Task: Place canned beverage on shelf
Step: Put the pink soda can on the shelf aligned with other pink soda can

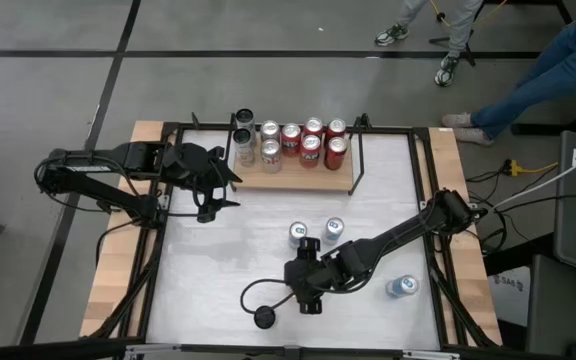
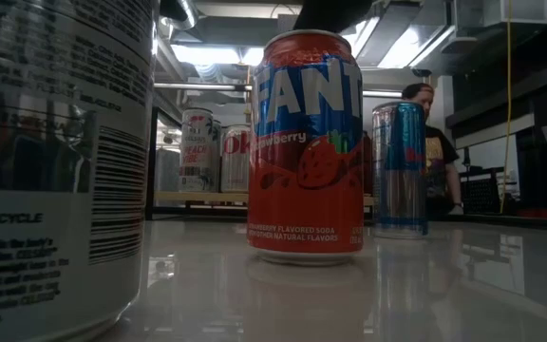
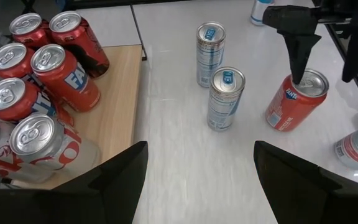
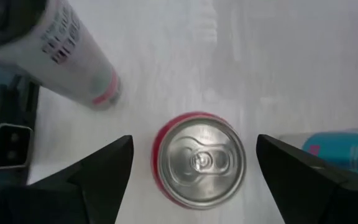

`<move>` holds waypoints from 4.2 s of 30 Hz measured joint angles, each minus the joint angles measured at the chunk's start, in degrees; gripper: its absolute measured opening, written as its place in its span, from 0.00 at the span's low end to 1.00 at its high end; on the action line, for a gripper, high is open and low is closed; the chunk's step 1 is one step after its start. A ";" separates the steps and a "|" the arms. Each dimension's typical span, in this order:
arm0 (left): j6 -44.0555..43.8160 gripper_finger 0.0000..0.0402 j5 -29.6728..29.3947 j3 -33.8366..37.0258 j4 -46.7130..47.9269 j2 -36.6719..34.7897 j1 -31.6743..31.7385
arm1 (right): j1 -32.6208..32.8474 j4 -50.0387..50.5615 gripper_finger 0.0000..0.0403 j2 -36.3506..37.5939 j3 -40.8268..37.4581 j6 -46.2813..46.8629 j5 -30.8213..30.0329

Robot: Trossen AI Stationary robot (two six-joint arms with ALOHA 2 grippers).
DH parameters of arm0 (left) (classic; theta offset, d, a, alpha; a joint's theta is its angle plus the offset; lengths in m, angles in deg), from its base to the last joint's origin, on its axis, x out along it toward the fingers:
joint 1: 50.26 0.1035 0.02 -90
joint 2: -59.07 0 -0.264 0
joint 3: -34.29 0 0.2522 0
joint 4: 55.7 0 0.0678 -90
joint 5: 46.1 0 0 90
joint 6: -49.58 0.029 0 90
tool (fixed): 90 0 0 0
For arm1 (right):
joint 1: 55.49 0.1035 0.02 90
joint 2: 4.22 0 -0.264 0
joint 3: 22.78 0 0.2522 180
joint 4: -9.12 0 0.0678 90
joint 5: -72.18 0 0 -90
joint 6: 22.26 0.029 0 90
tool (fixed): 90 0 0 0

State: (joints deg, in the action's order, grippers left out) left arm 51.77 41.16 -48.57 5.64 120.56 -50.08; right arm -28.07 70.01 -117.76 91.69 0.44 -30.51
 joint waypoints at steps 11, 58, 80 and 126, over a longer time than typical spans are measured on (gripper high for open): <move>-0.02 0.71 0.06 0.00 0.02 0.00 0.00 | -0.02 1.17 0.82 -2.56 0.02 0.00 0.25; -0.86 0.71 -2.54 3.01 8.13 -21.04 0.02 | -2.54 14.41 0.70 -7.32 12.62 -5.52 4.54; -6.60 0.71 -2.29 39.29 -28.57 -35.91 0.04 | -16.52 28.17 0.72 -3.89 33.33 -23.20 5.58; -8.26 0.71 -2.75 43.60 -34.79 -35.93 0.02 | -43.99 6.56 0.73 -1.95 6.32 -45.27 12.89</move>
State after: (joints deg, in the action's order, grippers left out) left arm 43.51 38.41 -4.97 -29.16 84.63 -50.06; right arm -72.06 76.57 -119.71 98.00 -44.83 -17.62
